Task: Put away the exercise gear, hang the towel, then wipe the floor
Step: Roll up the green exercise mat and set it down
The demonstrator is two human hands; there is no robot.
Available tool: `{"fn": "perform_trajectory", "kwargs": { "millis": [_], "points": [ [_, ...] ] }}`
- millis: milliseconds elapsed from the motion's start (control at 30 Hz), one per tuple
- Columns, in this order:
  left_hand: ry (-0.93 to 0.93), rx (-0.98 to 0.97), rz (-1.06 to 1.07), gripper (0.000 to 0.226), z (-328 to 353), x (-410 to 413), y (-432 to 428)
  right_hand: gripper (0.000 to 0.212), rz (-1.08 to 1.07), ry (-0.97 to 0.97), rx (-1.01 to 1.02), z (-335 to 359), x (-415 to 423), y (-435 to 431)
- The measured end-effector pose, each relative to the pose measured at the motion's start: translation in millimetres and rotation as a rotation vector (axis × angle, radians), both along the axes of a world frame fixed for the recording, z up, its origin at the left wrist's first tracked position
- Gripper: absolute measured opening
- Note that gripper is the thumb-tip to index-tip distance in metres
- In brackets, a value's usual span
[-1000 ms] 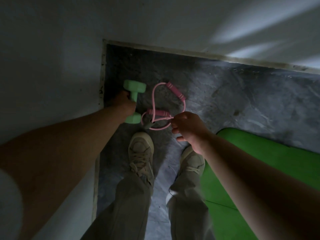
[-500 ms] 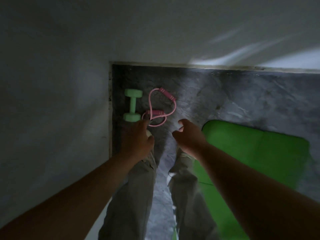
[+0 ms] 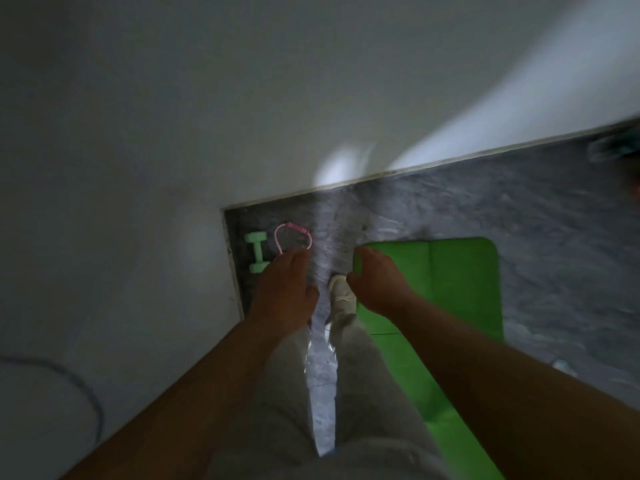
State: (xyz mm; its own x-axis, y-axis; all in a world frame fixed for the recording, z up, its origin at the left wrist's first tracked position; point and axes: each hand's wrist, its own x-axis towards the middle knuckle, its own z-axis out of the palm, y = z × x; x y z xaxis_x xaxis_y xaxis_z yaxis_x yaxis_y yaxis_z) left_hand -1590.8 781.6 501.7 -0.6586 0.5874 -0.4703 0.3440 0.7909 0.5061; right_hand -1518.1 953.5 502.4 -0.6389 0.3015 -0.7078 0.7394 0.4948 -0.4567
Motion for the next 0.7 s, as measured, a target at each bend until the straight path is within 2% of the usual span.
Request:
{"fn": "perform_trajectory", "kwargs": {
  "millis": [133,300,433,567,700],
  "points": [
    [0.058,0.088,-0.088,0.059,74,5,15,0.049,-0.033,0.055,0.075,80,30,4],
    [0.106,0.102,-0.309,0.066,125,16,12,0.056,-0.047,0.106,0.200,145,69,-14],
    [0.134,0.113,-0.480,0.060,138,34,-4,0.049,-0.094,0.124,0.249,171,105,-42],
    [0.187,0.154,-0.646,0.060,154,61,-9,0.061,-0.180,0.101,0.295,181,153,-59],
    [0.233,0.173,-0.778,0.058,178,100,-1,0.063,-0.267,0.065,0.320,191,208,-71]
  ]
}}
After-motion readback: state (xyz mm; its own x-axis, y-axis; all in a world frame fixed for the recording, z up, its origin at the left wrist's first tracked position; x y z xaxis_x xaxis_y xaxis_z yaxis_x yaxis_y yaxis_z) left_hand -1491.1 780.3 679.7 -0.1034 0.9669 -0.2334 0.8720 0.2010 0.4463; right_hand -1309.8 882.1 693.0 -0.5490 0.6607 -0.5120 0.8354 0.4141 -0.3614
